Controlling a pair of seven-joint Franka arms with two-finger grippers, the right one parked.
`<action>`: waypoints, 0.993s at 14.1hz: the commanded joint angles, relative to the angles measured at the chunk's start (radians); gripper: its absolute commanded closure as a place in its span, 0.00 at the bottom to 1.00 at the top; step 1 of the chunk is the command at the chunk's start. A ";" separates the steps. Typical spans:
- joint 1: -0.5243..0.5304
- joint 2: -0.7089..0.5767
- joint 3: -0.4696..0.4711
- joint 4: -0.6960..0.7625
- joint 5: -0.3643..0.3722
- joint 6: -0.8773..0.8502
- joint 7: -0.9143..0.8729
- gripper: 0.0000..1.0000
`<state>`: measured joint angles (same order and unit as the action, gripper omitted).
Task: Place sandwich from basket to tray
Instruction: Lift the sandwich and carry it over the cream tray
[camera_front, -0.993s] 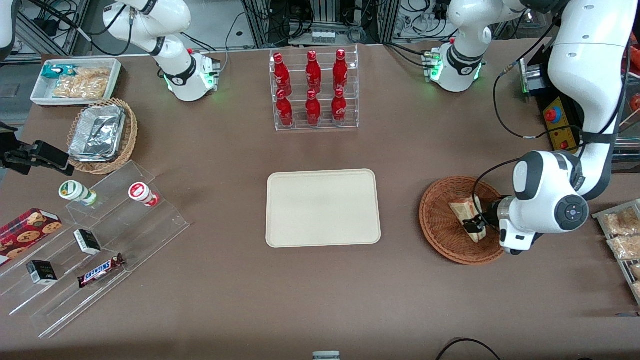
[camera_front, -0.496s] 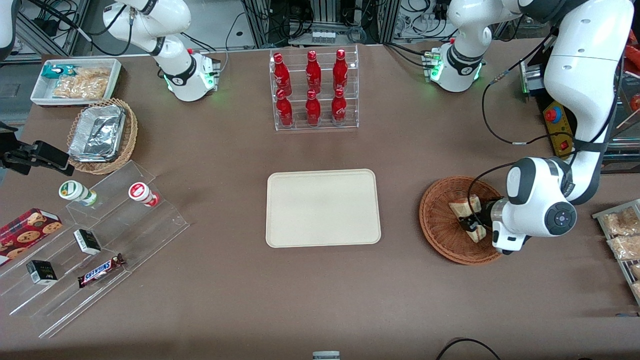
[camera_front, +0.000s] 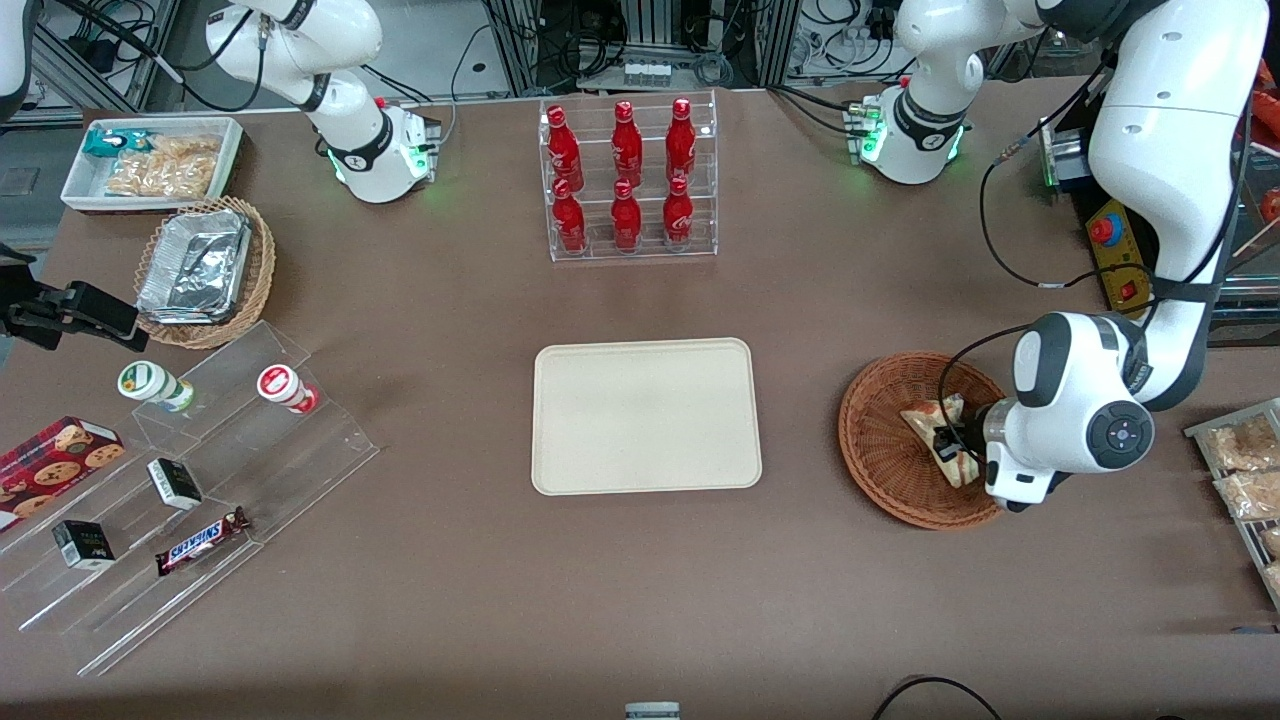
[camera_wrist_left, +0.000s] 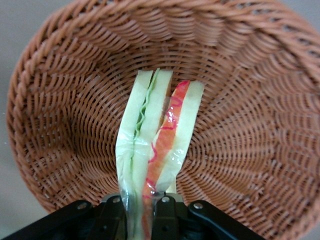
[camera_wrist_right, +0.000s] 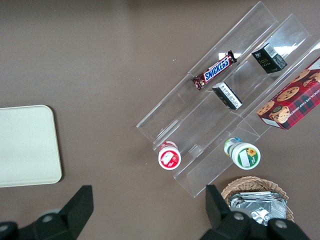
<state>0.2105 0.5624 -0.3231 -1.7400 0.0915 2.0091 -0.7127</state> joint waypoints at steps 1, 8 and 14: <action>-0.029 -0.079 -0.036 0.028 0.011 -0.094 -0.013 0.90; -0.084 -0.037 -0.284 0.129 -0.001 -0.128 -0.025 0.90; -0.360 0.204 -0.284 0.316 0.091 0.061 -0.123 0.90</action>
<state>-0.0810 0.6418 -0.6112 -1.5290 0.1278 2.0149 -0.8178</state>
